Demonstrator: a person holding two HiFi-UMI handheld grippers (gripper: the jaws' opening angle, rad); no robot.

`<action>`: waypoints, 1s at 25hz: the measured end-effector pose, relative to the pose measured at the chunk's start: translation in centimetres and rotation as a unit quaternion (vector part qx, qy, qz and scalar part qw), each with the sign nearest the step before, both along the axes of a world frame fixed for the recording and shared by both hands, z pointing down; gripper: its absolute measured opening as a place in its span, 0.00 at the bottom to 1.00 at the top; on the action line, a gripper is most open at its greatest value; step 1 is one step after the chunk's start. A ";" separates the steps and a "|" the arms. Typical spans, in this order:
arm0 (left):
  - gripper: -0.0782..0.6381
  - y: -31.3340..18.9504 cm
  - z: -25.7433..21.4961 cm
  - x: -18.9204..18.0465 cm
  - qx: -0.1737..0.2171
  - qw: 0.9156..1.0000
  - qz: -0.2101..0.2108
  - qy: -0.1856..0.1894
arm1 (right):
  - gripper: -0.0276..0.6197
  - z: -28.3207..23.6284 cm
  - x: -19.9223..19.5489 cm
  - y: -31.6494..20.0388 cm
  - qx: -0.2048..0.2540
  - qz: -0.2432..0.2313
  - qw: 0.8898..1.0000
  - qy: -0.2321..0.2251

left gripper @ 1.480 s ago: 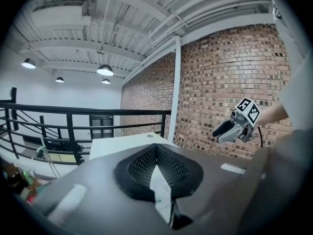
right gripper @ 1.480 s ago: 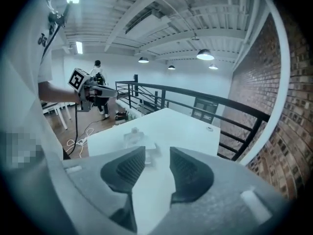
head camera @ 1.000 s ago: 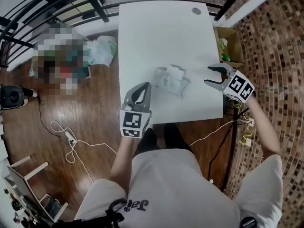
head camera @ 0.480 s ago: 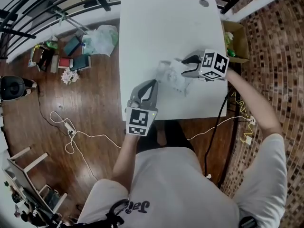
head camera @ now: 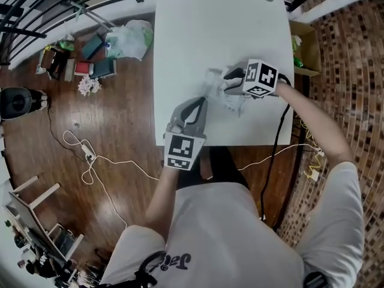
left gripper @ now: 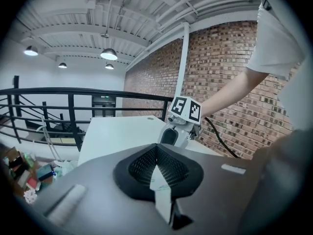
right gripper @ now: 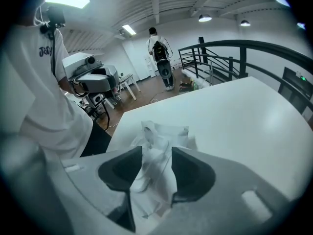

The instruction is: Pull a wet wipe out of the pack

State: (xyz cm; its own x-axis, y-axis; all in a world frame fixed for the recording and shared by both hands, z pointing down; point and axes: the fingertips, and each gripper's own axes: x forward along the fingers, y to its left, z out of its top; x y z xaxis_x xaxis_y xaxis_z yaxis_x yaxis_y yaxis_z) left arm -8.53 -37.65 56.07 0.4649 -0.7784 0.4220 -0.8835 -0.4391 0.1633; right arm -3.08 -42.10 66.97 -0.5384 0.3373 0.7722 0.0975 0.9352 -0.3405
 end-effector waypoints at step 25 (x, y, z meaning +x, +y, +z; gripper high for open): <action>0.13 1.6 -1.3 2.0 0.012 1.000 0.020 0.004 | 0.03 -5.4 1.0 0.6 0.093 -0.006 0.996 -0.017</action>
